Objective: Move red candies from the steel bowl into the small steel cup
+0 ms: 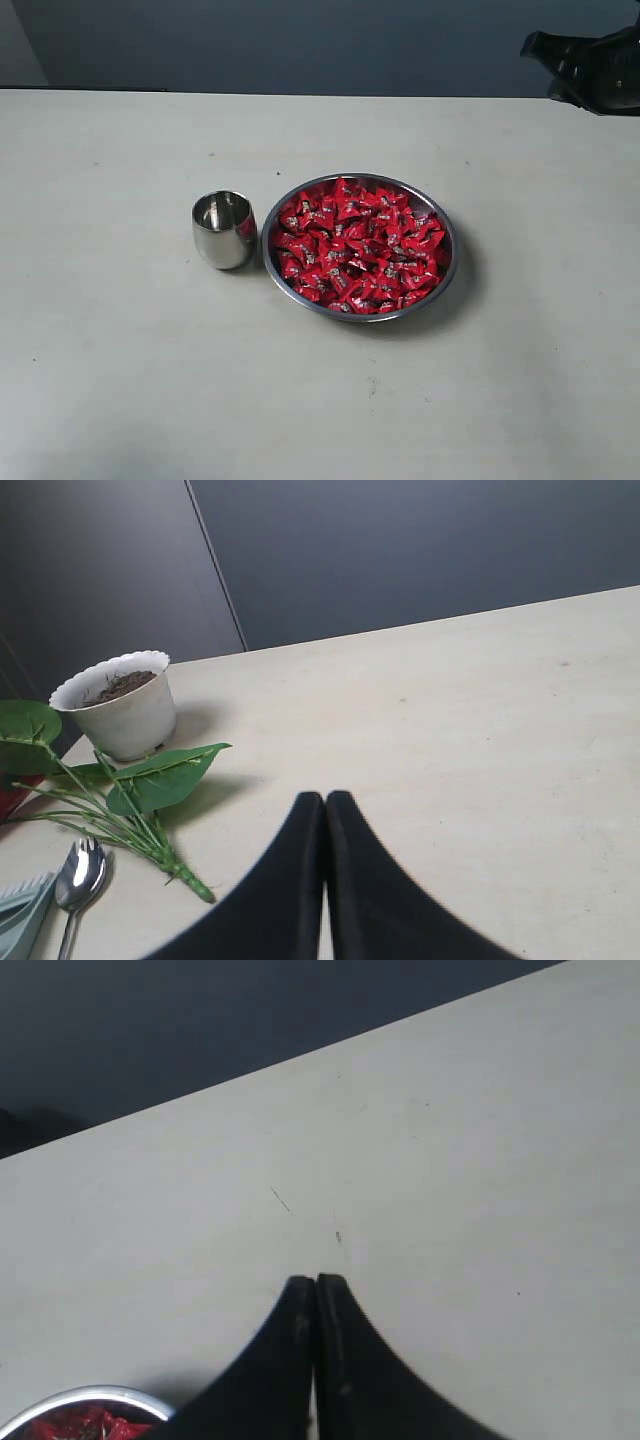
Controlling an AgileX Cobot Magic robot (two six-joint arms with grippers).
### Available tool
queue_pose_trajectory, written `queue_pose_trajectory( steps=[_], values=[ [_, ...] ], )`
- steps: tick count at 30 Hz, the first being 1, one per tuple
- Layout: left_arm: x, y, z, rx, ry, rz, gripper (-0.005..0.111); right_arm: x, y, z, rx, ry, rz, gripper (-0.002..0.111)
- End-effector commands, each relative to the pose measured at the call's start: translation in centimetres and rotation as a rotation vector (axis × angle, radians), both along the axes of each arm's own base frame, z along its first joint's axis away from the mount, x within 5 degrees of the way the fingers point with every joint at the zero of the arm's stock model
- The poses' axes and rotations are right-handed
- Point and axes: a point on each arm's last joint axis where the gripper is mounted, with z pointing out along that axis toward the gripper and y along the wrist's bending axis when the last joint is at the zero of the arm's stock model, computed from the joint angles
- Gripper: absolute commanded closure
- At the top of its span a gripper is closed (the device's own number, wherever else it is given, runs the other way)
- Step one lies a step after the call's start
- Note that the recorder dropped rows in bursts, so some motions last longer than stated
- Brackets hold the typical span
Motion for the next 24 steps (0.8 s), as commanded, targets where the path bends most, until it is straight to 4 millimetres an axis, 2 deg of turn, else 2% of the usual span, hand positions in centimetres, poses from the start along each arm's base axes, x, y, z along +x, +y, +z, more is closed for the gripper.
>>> queue_pose_trajectory(
  steps=[1, 24],
  values=[
    [0.00, -0.03, 0.09, 0.004, -0.015, -0.005, 0.106, 0.18, 0.03, 0.21, -0.004, -0.019, -0.001, 0.108],
    [0.00, -0.03, 0.09, 0.004, -0.015, -0.005, 0.106, 0.19, 0.01, 0.22, -0.013, -0.023, 0.003, 0.108]
  ],
)
